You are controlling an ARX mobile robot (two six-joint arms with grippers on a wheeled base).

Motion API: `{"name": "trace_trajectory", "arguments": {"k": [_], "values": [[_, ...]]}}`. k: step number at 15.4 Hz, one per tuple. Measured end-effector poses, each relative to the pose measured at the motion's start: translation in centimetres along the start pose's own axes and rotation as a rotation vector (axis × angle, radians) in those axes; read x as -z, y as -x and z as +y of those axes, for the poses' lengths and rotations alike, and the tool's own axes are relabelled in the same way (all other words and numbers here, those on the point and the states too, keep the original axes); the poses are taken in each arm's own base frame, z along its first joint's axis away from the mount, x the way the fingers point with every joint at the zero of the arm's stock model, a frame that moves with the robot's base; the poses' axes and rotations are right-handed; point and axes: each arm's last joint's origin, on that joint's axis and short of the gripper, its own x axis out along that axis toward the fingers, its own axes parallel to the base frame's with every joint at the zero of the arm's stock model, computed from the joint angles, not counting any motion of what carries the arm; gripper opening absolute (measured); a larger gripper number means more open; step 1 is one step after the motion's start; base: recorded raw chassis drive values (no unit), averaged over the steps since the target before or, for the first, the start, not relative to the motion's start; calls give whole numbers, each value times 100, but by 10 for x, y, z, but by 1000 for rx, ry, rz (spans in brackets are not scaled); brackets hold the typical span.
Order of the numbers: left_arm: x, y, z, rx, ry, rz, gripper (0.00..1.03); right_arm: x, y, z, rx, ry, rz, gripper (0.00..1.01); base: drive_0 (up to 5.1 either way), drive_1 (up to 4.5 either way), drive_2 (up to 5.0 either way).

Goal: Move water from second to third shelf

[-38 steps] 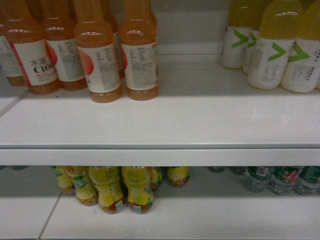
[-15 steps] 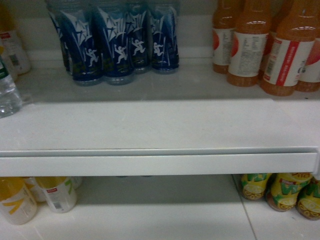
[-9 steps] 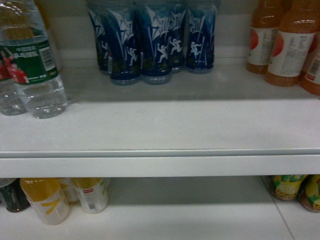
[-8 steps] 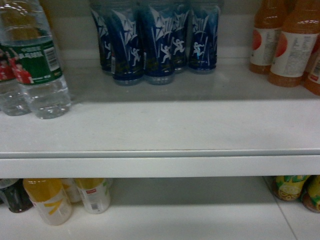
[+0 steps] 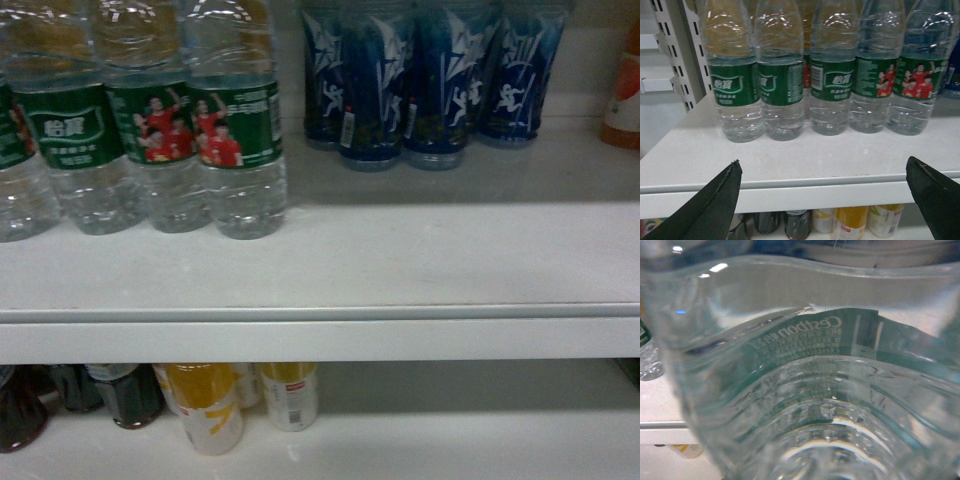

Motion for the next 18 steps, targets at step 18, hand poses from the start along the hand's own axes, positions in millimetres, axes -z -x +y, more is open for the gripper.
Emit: {"name": "trace_trajectory", "arguments": {"k": [18], "values": [[0, 0, 0, 0, 0, -1, 98, 0, 0, 0, -3, 0, 0, 40, -499, 246, 246]]}}
